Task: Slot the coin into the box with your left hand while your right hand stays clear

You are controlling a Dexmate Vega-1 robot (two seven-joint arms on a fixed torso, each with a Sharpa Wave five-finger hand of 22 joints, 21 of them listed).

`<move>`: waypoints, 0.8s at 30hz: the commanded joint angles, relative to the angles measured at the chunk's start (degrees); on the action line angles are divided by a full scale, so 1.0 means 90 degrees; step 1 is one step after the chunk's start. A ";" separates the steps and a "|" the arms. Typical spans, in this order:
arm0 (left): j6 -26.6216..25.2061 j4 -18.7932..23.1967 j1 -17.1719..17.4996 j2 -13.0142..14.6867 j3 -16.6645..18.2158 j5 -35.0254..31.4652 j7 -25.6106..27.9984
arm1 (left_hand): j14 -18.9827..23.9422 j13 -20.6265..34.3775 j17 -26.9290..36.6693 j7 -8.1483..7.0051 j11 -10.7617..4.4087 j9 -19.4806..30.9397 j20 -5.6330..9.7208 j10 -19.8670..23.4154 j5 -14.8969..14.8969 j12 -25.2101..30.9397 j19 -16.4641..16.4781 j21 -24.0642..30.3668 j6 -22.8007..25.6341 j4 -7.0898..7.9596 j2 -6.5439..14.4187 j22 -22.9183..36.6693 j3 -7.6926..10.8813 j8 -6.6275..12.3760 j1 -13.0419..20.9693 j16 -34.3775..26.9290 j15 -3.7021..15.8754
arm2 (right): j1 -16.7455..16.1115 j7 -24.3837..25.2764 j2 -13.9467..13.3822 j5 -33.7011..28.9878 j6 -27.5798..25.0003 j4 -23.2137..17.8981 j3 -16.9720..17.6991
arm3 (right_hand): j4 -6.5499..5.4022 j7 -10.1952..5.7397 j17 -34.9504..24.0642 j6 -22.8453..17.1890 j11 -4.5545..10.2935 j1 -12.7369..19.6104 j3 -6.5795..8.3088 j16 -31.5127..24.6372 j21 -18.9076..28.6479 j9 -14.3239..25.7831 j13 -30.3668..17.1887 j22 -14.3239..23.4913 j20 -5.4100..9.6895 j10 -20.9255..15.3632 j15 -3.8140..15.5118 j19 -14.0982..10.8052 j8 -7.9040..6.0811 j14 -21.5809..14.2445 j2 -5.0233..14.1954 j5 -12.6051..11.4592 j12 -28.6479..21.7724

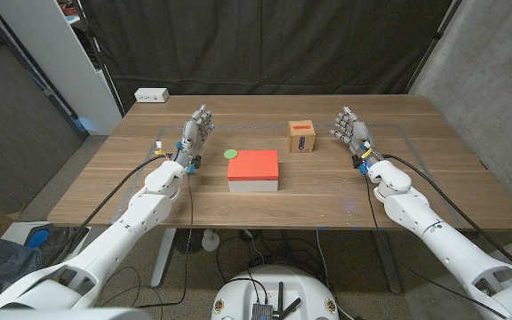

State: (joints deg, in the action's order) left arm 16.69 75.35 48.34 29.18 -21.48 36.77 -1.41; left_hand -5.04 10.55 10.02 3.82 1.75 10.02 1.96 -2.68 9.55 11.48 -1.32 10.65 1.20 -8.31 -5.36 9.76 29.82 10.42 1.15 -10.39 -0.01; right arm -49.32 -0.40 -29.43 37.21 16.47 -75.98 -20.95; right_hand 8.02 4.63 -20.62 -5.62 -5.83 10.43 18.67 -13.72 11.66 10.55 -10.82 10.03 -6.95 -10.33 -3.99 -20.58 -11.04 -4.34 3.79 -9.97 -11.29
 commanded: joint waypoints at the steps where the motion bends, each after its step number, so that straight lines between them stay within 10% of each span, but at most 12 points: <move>1: -0.0026 0.0124 0.0063 0.0016 -0.0047 -0.0030 0.0012 | -0.0004 0.0034 0.0030 0.0040 0.0001 0.0010 0.0349 -0.0032 0.0035 0.0027 -0.0039 0.0036 -0.0008 0.0004 -0.0045 0.0032 0.0049 0.0047 0.0017 -0.0050 -0.0001 | -0.0215 0.0247 -0.0058 -0.0020 -0.0086 -0.0304 0.0047 | 0.0007 0.0002 -0.0011 -0.0055 -0.0009 0.0049 0.0040 -0.0030 0.0024 0.0011 -0.0031 0.0027 -0.0001 -0.0046 0.0011 -0.0052 -0.0024 -0.0053 0.0003 -0.0029 -0.0047; 12: -0.0172 0.0246 0.0099 0.0076 -0.0048 -0.0057 0.0124 | 0.0161 0.0032 0.0027 -0.0015 -0.0019 0.0010 0.0191 0.0118 0.0037 0.0079 0.0037 0.0070 0.0065 0.0002 0.0012 0.0034 0.0060 0.0059 0.0049 -0.0094 -0.0016 | -0.0345 0.0294 -0.0076 -0.0045 0.0018 -0.0370 0.0076 | 0.0007 0.0002 -0.0011 -0.0055 -0.0009 0.0049 0.0040 -0.0030 0.0024 0.0011 -0.0031 0.0027 -0.0001 -0.0046 0.0011 -0.0052 -0.0024 -0.0053 0.0003 -0.0029 -0.0047; 18: -0.0430 0.0431 0.0169 0.0190 -0.0022 0.0017 0.0181 | 0.0381 0.0043 0.0035 -0.0199 0.0016 0.0009 -0.0454 0.0371 0.0031 0.0142 0.0158 0.0101 0.0165 -0.0002 0.0064 0.0053 0.0051 0.0055 0.0064 -0.0107 -0.0203 | -0.0397 0.0429 -0.0115 -0.0117 -0.0030 -0.0491 0.0081 | 0.0007 0.0002 -0.0011 -0.0055 -0.0009 0.0049 0.0040 -0.0030 0.0024 0.0011 -0.0031 0.0027 -0.0001 -0.0046 0.0011 -0.0052 -0.0024 -0.0053 0.0003 -0.0029 -0.0047; 24: -0.0641 0.0610 0.0246 0.0284 0.0023 0.0060 0.0320 | 0.0886 0.0063 0.0054 -0.0258 -0.0029 0.0015 -0.0615 0.0775 0.0031 0.0257 0.0591 0.0246 0.0269 0.0002 0.0090 0.0077 0.0037 0.0068 0.0053 -0.0227 -0.0204 | -0.0451 0.0473 -0.0126 -0.0176 0.0015 -0.0564 0.0072 | 0.0007 0.0002 -0.0011 -0.0055 -0.0009 0.0049 0.0040 -0.0030 0.0024 0.0011 -0.0031 0.0027 -0.0001 -0.0046 0.0011 -0.0052 -0.0024 -0.0053 0.0003 -0.0029 -0.0047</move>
State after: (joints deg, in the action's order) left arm 13.83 78.52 49.60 30.54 -21.81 36.60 -0.13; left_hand 0.90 10.81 10.30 1.66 1.76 10.01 -3.31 2.56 9.54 13.15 2.01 12.07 2.93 -8.46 -4.96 10.27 29.97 10.42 1.55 -11.77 -2.14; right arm -52.45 2.81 -30.29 36.43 16.18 -79.76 -20.34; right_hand 8.02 4.63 -20.61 -5.61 -5.83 10.43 18.67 -13.79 11.65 10.54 -10.81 10.02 -6.95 -10.33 -3.99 -20.57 -11.04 -4.34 3.79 -9.97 -11.29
